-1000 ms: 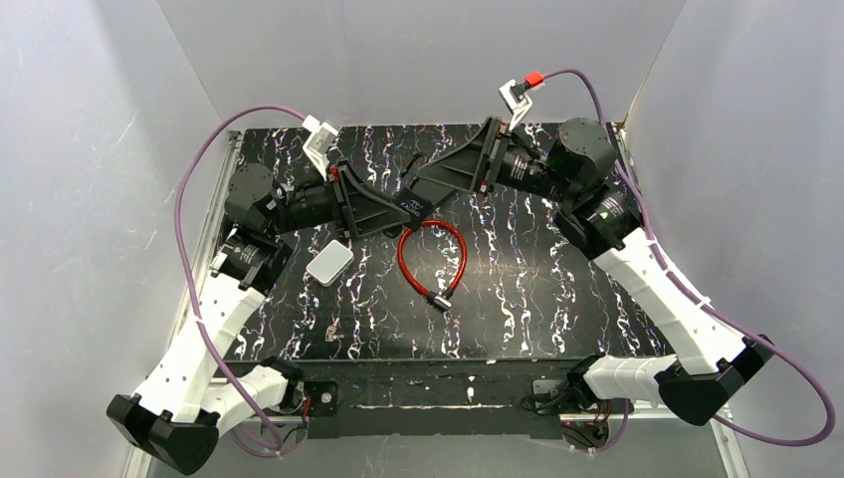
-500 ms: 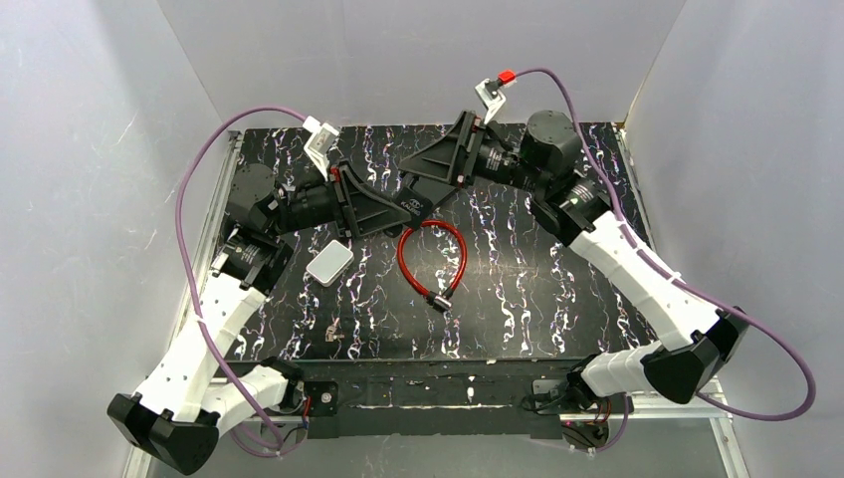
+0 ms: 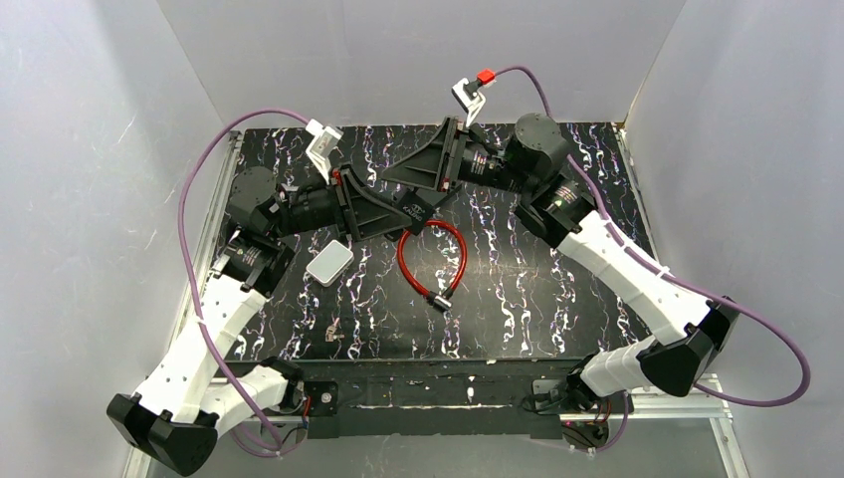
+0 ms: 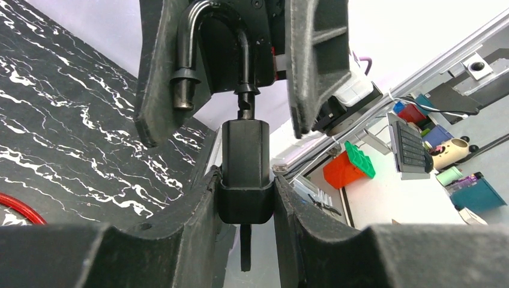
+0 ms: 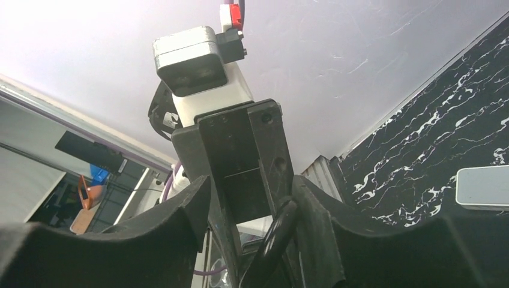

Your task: Unlock with the key

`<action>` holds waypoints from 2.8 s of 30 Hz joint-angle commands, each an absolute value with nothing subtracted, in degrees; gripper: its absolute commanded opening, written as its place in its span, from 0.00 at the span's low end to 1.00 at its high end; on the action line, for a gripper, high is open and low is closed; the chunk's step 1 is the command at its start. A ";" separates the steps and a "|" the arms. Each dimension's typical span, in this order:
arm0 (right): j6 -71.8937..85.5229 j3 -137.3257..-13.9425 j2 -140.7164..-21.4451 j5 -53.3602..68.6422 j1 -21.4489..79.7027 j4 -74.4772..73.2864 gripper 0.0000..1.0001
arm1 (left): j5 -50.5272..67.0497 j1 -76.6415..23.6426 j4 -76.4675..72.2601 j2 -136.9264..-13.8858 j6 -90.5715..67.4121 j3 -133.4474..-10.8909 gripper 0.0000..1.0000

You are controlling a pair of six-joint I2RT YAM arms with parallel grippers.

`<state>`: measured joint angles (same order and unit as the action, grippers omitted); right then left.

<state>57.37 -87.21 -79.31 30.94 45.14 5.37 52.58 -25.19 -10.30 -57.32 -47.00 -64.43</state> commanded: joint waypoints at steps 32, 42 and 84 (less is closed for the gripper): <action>45.02 -82.63 -69.74 12.86 50.70 -4.22 0.01 | 48.91 -24.59 -14.12 -52.42 -49.65 -57.82 0.97; 41.04 -76.96 -65.57 -6.31 49.78 -12.57 0.01 | 42.86 -23.59 15.45 -46.40 -35.57 -60.58 0.98; 44.87 -50.85 -108.74 20.13 10.26 41.31 0.01 | 11.16 -23.56 49.70 -40.21 -17.23 -63.23 0.98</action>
